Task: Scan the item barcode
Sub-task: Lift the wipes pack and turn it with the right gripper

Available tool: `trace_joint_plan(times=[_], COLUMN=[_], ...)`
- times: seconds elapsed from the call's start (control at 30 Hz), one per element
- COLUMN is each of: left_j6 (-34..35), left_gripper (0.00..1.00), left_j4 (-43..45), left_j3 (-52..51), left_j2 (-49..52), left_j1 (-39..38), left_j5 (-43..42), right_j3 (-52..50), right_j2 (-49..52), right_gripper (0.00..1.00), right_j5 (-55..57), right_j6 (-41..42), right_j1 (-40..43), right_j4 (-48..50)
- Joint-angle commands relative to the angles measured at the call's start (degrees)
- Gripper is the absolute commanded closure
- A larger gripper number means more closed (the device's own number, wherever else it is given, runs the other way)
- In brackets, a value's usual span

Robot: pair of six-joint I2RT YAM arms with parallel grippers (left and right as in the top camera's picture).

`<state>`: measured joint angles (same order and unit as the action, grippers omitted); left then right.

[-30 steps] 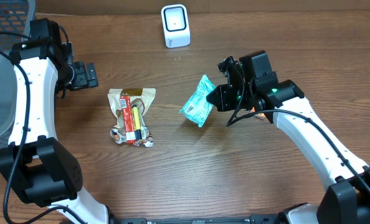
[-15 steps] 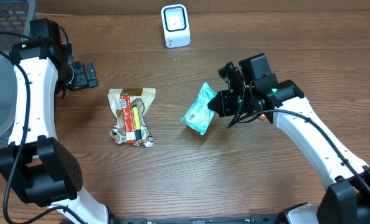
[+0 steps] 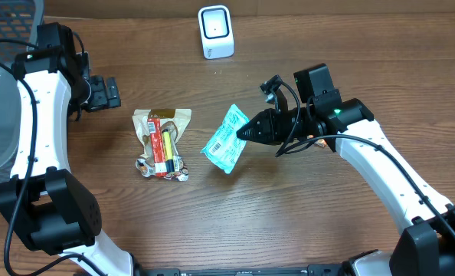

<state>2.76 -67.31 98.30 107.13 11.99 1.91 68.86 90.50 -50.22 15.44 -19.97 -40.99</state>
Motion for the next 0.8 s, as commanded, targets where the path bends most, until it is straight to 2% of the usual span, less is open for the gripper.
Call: trace_joint_plan(times=[0.0, 0.5, 0.77], left_j6=[-0.9, -0.9, -0.9], left_gripper=[0.0, 0.0, 0.0], left_j4=[0.1, 0.1, 0.1], left_j3=[1.2, 1.2, 1.2], left_j2=[-1.1, -1.1, -1.1], left_j1=[-0.4, -0.5, -0.3], left_j5=[-0.4, -0.4, -0.4], right_j3=[0.2, 0.2, 0.2], right_j2=[-0.8, -0.8, -0.8], right_gripper=[0.96, 0.96, 0.96], right_j5=[-2.9, -2.3, 3.6], right_j6=[1.6, 1.4, 1.0], right_j1=[0.1, 0.1, 0.1], right_j4=[-0.5, -1.7, -2.2])
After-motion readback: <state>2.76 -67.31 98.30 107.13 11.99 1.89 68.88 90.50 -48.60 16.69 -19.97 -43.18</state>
